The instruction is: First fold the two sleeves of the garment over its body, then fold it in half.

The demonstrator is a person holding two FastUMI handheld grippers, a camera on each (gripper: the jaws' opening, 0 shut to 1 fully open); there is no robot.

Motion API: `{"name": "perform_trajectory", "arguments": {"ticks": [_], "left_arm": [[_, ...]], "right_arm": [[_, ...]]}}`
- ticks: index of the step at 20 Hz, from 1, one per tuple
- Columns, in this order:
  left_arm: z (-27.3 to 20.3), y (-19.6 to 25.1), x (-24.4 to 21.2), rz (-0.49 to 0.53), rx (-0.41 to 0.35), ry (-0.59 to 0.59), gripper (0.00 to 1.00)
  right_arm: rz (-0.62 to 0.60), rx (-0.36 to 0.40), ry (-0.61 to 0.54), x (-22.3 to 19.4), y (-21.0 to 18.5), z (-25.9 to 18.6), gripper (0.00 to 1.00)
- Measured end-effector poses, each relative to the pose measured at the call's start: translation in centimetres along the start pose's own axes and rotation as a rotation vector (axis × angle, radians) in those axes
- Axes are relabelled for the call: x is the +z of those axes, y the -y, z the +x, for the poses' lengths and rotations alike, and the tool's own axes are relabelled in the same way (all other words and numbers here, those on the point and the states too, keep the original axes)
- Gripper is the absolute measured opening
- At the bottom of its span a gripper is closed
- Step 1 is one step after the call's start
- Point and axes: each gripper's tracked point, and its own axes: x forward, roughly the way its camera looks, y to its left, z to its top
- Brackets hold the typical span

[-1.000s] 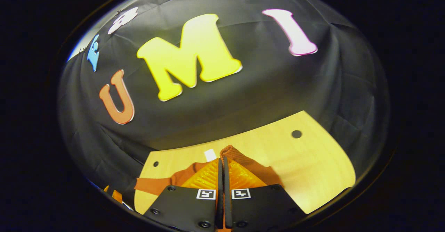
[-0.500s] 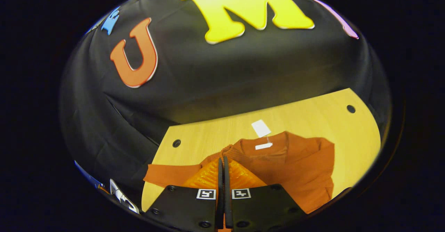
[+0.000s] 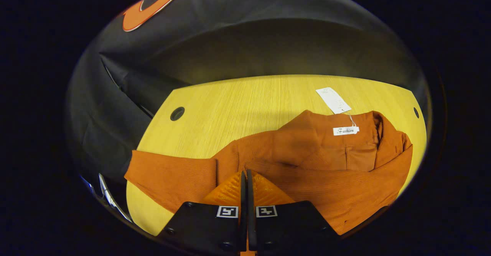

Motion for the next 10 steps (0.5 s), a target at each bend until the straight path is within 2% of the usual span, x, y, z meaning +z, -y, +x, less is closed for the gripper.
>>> {"name": "perform_trajectory", "arguments": {"ticks": [2, 3, 5, 9, 10], "left_arm": [[0.9, -0.4, 0.2, -0.004, 0.007, 0.009, 0.96], [1.4, -0.5, 0.3, -0.009, 0.003, 0.009, 0.96], [2.2, -0.6, 0.8, -0.023, -0.001, 0.019, 0.96], [5.0, -1.9, 1.1, -0.024, -0.03, 0.036, 0.96], [5.8, -2.1, 0.8, -0.034, -0.05, 0.024, 0.96]], "right_arm": [[-0.009, 0.03, -0.017, -0.6, -0.7, 0.5, 0.04], [0.002, 0.047, -0.012, -0.5, -0.9, 0.5, 0.02], [0.028, 0.086, 0.009, 0.2, -1.6, -0.3, 0.19], [0.006, 0.091, 0.057, 1.4, -1.2, -3.4, 0.62], [0.004, 0.097, 0.071, 1.6, -1.1, -4.7, 0.6]]}}
